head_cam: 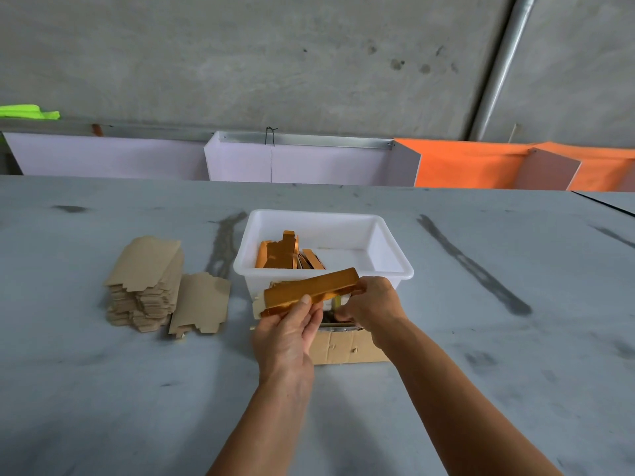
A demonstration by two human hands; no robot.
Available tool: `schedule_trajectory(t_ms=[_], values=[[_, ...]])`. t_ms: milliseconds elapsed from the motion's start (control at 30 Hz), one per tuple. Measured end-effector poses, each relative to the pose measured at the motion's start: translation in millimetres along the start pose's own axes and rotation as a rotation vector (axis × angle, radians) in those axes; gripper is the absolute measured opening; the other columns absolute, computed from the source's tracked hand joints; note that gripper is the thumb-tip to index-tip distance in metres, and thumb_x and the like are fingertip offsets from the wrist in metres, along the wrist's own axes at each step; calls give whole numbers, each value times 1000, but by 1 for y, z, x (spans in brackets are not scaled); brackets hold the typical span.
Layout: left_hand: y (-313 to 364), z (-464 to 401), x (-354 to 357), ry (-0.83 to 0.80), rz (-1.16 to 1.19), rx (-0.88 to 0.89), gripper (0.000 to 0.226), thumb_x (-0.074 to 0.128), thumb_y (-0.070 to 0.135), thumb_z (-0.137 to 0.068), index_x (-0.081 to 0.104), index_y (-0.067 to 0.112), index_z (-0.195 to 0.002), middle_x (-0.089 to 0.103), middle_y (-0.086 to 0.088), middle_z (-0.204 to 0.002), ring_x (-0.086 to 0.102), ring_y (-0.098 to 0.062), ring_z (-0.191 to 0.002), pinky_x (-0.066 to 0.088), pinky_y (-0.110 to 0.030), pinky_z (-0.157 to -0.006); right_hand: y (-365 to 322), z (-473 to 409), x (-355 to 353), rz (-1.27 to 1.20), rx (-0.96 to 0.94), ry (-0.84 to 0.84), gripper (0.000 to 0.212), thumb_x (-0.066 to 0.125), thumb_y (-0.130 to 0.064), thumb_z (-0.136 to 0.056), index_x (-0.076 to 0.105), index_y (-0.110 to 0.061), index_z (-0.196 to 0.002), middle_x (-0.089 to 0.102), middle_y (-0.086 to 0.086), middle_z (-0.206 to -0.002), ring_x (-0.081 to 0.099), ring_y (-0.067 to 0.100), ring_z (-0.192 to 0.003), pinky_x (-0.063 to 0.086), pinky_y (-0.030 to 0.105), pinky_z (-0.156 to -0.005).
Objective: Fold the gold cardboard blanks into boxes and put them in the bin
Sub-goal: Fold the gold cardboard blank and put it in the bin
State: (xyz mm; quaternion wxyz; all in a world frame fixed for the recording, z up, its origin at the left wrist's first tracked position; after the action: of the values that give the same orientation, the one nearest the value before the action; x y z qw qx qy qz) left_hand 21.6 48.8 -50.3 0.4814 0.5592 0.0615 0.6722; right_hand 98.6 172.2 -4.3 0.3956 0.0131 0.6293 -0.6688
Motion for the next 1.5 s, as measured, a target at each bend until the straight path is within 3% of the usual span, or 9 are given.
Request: schedule_trajectory(t_ms=[267,367,433,567,633,900,1100,1300,1500], values=[[-2,0,-2,53,-105,64,19,73,6,-77,64,9,-94,70,-12,-99,72,-26,-84,59,-26,-61,7,11,-1,-151,-16,100,55,72,8,-73,54,-8,-122,61,6,-110,57,21,-92,51,29,-72],[-2,0,-2,66,-109,63,18,73,5,-78,63,10,-93,70,-11,-99,72,-26,-83,59,-26,-60,10,15,-4,-157,-30,126,55,71,8,-73,53,-10,-122,59,6,-116,58,22,-97,52,26,-64],[-2,0,-1,67,-116,59,17,73,5,-78,63,11,-91,70,-10,-98,72,-25,-82,59,-28,-62,11,20,-7,-171,-56,134,55,71,7,-72,54,-11,-121,60,5,-113,58,22,-96,46,22,-53],[-2,0,0,64,-120,62,19,72,4,-79,64,7,-96,70,-11,-97,72,-26,-82,60,-28,-65,14,30,-11,-166,-106,162,49,76,4,-67,58,-13,-110,61,-2,-91,60,19,-90,53,36,-76],[-2,1,1,61,-122,67,17,72,3,-79,64,8,-93,71,-11,-96,72,-26,-82,59,-28,-66,18,35,-11,-194,-120,164,46,77,3,-67,58,-13,-106,56,-7,-86,58,17,-89,50,31,-74],[-2,0,1,51,-138,88,15,72,3,-79,64,6,-90,71,-13,-95,72,-24,-76,59,-25,-61,34,57,-5,-261,-127,184,43,79,-1,-70,58,-17,-104,59,-3,-99,56,16,-97,50,30,-77],[-1,1,0,43,-139,99,14,73,4,-78,64,10,-87,71,-10,-92,73,-20,-70,59,-24,-59,38,62,-8,-214,-151,205,41,79,-5,-72,56,-20,-102,56,-8,-95,52,3,-79,44,20,-65],[0,0,2,45,-149,99,14,72,4,-79,63,10,-88,71,-10,-92,72,-21,-72,59,-24,-60,39,63,-4,-166,-143,199,36,79,-5,-72,58,-20,-97,57,-9,-94,54,13,-92,51,30,-78],[0,1,3,26,-137,110,14,71,0,-79,64,9,-86,72,-11,-90,72,-20,-70,59,-25,-61,51,63,4,-92,-219,238,25,68,2,-81,60,-21,-83,63,-7,-89,63,7,-71,43,12,-56]])
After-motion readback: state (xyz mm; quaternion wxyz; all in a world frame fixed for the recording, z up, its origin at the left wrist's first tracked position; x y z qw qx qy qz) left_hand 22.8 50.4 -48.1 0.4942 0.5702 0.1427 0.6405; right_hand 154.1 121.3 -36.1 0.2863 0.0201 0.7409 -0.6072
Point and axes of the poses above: each hand's wrist, its own z-axis away from the middle knuckle, its own x-axis out of the palm, y = z × x, the point moved 7 cm from there along -z, towards the middle knuckle
